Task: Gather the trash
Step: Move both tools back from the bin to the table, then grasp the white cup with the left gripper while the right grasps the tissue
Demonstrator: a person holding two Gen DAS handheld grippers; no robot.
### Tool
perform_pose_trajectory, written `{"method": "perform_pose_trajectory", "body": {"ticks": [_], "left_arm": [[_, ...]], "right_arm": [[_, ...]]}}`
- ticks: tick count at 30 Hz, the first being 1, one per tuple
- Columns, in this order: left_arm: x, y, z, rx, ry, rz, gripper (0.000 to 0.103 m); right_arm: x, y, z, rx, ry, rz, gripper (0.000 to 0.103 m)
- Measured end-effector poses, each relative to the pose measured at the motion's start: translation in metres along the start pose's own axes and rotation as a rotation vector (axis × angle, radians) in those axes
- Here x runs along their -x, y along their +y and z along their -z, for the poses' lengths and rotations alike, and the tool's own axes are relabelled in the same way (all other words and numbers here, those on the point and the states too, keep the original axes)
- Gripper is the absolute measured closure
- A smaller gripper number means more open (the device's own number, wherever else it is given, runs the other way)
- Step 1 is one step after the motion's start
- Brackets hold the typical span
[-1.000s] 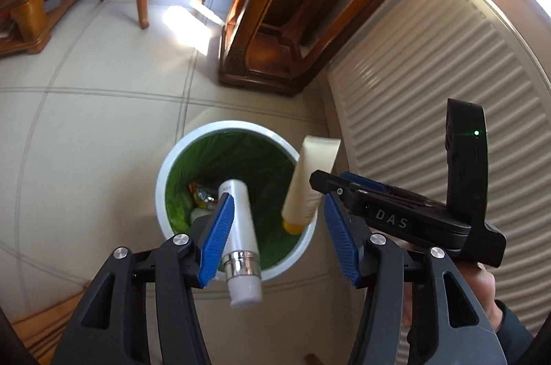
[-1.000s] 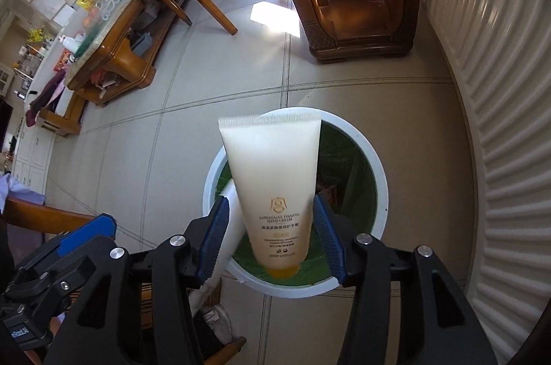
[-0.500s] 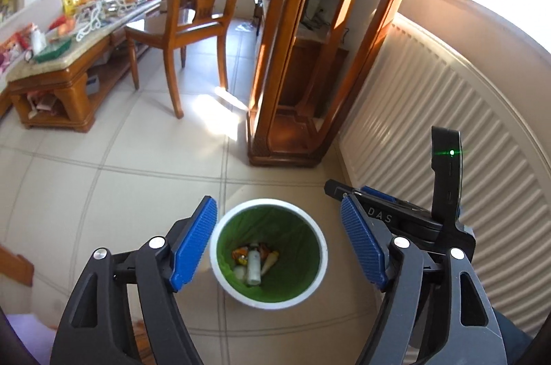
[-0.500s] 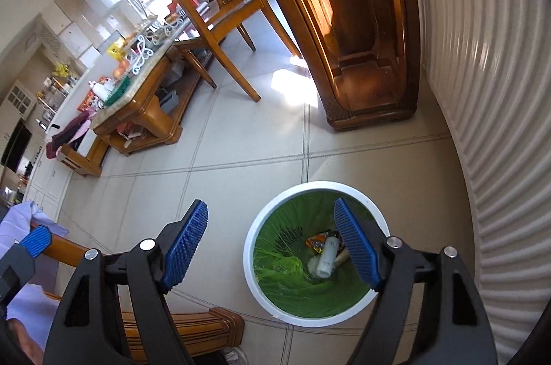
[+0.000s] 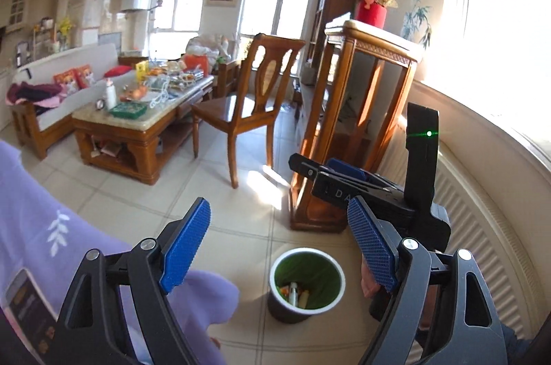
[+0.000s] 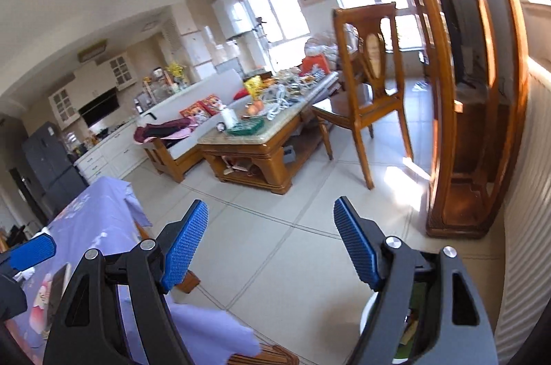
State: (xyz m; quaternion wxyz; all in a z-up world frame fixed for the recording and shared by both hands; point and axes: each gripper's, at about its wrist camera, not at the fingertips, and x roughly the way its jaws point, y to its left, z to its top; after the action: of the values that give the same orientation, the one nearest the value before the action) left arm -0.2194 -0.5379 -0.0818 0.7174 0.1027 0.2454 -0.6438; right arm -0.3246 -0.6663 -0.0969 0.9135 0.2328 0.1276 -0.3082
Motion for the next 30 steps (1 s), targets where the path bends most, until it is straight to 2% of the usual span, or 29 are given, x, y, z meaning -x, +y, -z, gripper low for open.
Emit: {"method": "perform_pose_trajectory", "body": {"ticks": [2, 5, 8, 11, 14, 16, 21, 24, 26, 30], "left_arm": [[0.054, 0.032, 0.0, 0.027, -0.054, -0.078, 0.015], [0.137, 0.088, 0.003, 0.085, -0.114, -0.22, 0.014], [0.217, 0.147, 0.015, 0.163, -0.141, -0.369, 0.012], [0.29, 0.208, 0.036, 0.255, -0.15, -0.518, 0.012], [0.359, 0.271, 0.064, 0.382, -0.136, -0.588, 0.012], [0.397, 0.308, 0.083, 0.429, -0.112, -0.634, 0.012], [0.478, 0.397, 0.129, 0.473, -0.041, -0.788, 0.011], [0.516, 0.452, 0.143, 0.515, -0.024, -0.805, 0.011], [0.53, 0.491, 0.146, 0.519, -0.001, -0.807, 0.011], [0.533, 0.568, 0.152, 0.481, 0.109, -0.845, 0.011]], "right_arm": [[-0.001, 0.062, -0.014, 0.071, -0.003, -0.102, 0.028], [-0.008, 0.152, -0.025, 0.161, 0.018, -0.248, 0.028], [-0.019, 0.236, -0.025, 0.241, 0.057, -0.383, 0.028], [-0.033, 0.312, -0.01, 0.328, 0.124, -0.514, 0.028], [-0.052, 0.376, 0.012, 0.401, 0.222, -0.624, 0.028], [-0.066, 0.411, 0.026, 0.445, 0.286, -0.685, 0.028], [-0.08, 0.484, 0.067, 0.565, 0.401, -0.751, 0.028], [-0.089, 0.512, 0.088, 0.614, 0.458, -0.766, 0.028], [-0.097, 0.528, 0.099, 0.633, 0.488, -0.772, 0.028], [-0.11, 0.561, 0.121, 0.661, 0.528, -0.781, 0.028]]}}
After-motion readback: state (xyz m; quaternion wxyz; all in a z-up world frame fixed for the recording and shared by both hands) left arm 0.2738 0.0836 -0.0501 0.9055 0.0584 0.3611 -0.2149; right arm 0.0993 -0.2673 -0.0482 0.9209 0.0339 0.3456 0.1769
